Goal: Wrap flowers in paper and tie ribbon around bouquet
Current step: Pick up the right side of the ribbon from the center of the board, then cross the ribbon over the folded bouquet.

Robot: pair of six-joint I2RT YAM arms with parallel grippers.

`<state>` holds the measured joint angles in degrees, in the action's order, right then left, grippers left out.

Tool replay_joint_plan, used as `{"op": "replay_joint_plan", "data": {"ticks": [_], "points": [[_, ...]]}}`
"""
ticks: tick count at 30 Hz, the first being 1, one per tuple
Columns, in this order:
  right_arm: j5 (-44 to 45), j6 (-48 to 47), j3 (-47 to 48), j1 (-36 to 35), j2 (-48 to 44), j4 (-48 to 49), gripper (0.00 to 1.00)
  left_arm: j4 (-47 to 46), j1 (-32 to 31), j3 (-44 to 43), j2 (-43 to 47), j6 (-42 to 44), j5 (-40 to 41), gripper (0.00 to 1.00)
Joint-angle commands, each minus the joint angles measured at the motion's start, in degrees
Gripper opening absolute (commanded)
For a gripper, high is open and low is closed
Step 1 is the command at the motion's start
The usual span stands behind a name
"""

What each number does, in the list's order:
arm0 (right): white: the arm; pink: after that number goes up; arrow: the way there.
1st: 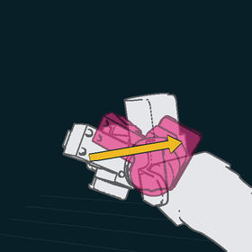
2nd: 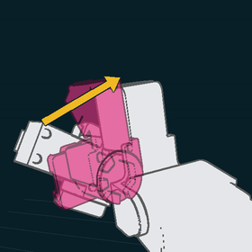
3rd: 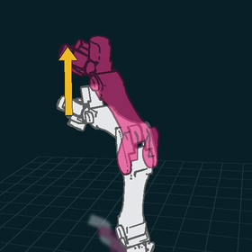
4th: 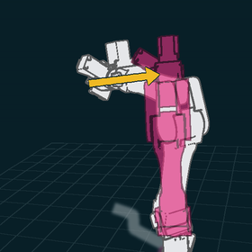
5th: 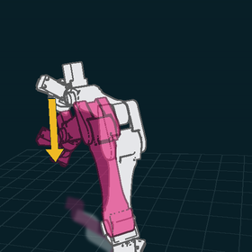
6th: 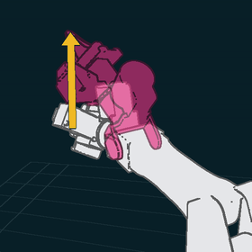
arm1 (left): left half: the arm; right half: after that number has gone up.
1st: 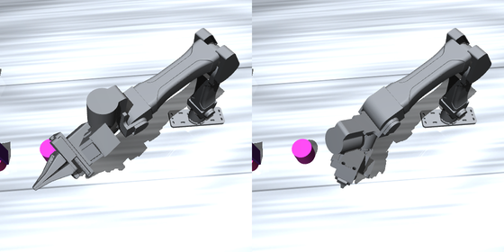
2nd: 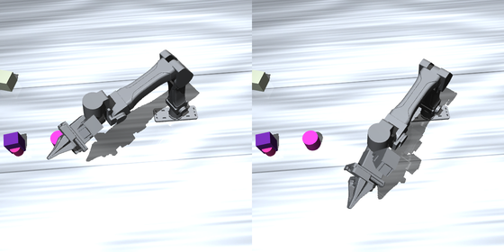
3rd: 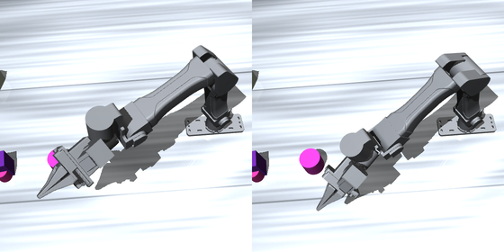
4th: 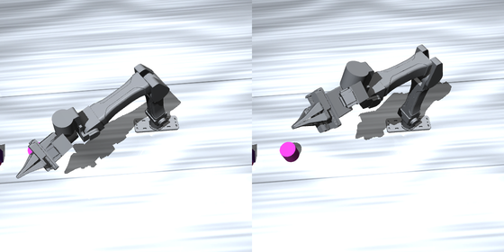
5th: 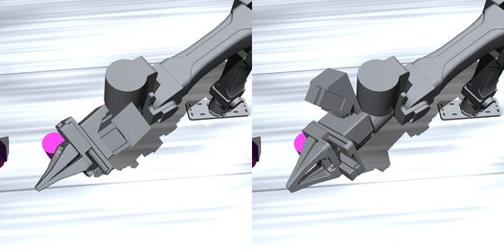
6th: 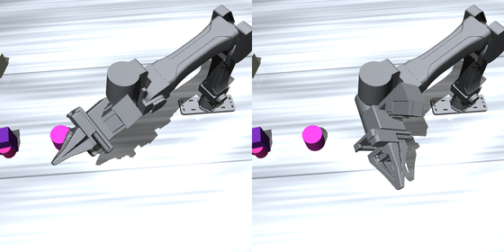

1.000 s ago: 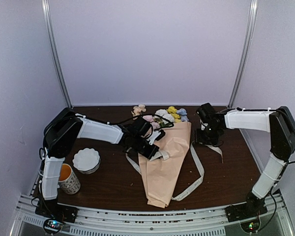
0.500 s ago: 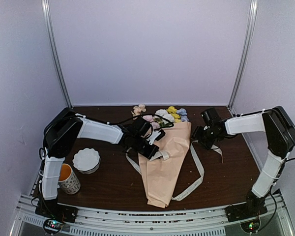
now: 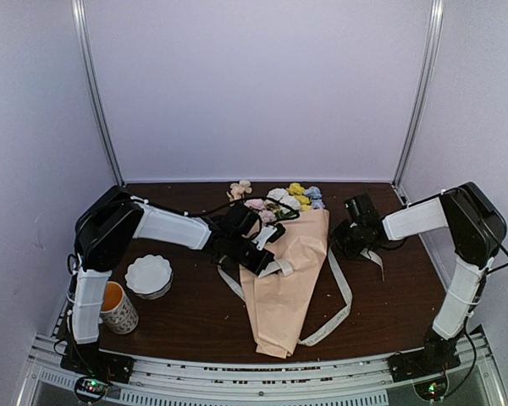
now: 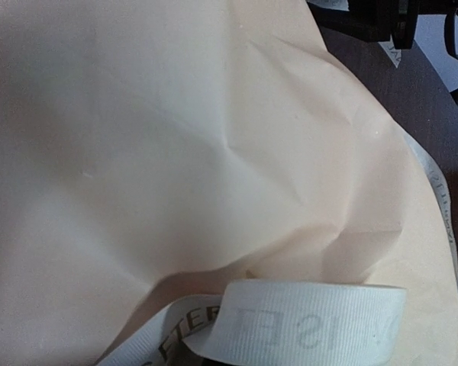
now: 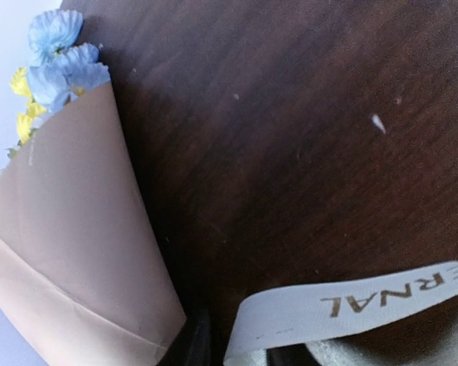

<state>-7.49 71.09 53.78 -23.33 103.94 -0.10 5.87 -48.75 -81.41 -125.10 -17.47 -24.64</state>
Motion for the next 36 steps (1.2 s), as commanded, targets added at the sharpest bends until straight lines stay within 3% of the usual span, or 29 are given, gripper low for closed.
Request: {"op": "replay_joint_plan", "data": {"ticks": [1, 4, 10, 14, 18, 22, 25, 30, 36], "points": [[0.72, 4.65, -5.07, 0.81, -0.79, 4.76, 0.16, 0.2, -0.38, 1.64, 0.81, 0.34, -1.91, 0.0], [3.19, 7.85, -12.28, 3.01, -6.23, 11.47, 0.0, 0.32, -0.21, 1.73, 1.03, 0.54, -2.07, 0.0], [7.26, -4.91, -14.37, 7.78, -19.46, 4.21, 0.0, 0.04, 0.7, 2.89, 2.13, 0.35, -2.48, 0.0], [6.69, -22.34, -7.78, 7.11, -29.15, -3.85, 0.0, -0.07, 0.85, 3.36, 2.56, 0.42, -2.0, 0.0], [4.5, -35.11, 5.18, 6.03, -34.26, -11.24, 0.0, 0.08, 1.02, 3.27, 2.4, 0.34, -2.11, 0.0], [2.9, -42.88, 22.45, 5.82, -34.73, -16.94, 0.0, 1.07, 1.24, 2.93, 2.53, 0.64, -1.62, 0.0], [0.37, -44.54, 26.04, 4.85, -34.37, -16.26, 0.0, 1.34, 1.46, 3.15, 2.6, 0.72, -1.27, 0.0], [-2.08, -44.81, 21.67, -0.3, -33.88, -13.11, 0.0, 1.34, 1.77, 3.58, 2.53, 0.93, -1.09, 0.0], [-7.83, -41.24, 11.19, -12.73, -26.71, -2.97, 0.0, -0.86, 3.02, 3.72, 2.83, -0.54, -3.32, 0.0]]}}
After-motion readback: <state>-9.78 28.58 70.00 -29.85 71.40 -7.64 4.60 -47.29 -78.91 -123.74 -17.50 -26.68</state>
